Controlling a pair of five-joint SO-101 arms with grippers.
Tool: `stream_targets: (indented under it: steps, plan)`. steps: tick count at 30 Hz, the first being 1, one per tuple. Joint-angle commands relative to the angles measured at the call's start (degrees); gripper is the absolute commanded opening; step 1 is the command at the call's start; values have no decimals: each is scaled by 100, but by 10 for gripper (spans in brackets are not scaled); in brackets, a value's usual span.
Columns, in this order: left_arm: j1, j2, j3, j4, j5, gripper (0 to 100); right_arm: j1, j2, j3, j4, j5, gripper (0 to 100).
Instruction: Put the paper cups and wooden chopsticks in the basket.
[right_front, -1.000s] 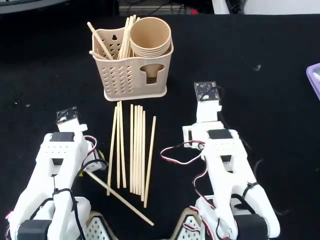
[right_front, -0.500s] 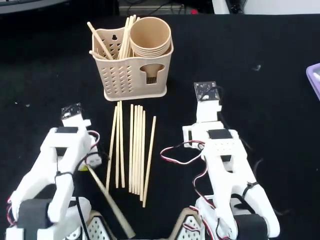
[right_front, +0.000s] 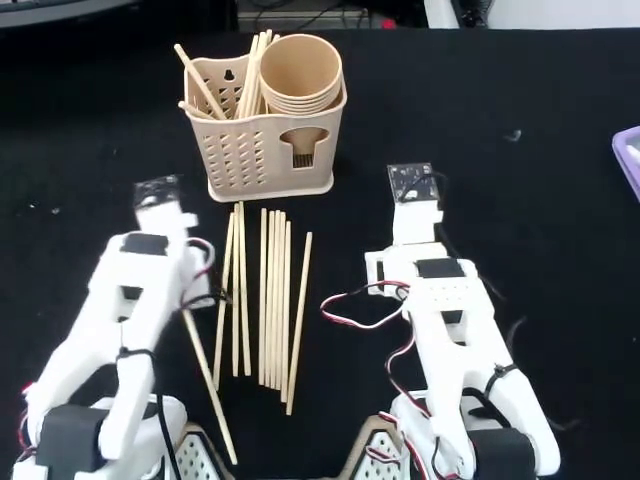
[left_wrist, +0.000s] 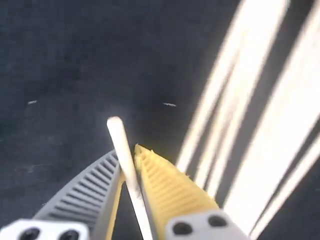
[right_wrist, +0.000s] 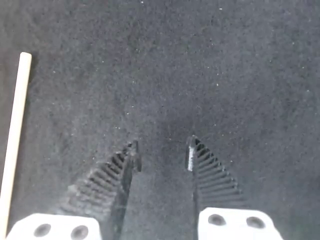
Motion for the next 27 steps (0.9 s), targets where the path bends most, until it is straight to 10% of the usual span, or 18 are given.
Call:
stream_targets:
  steps: [1,13,27]
  plan:
    - [637,-193,-321,-220,26,33,88,-224,-22,-97,9,159]
    - [796,-132,268,-1363,35,209,88,-224,-13,-97,9,159]
    - [681,-123,1086,-1741,-747,123,88,-224,-13,-79,9,159]
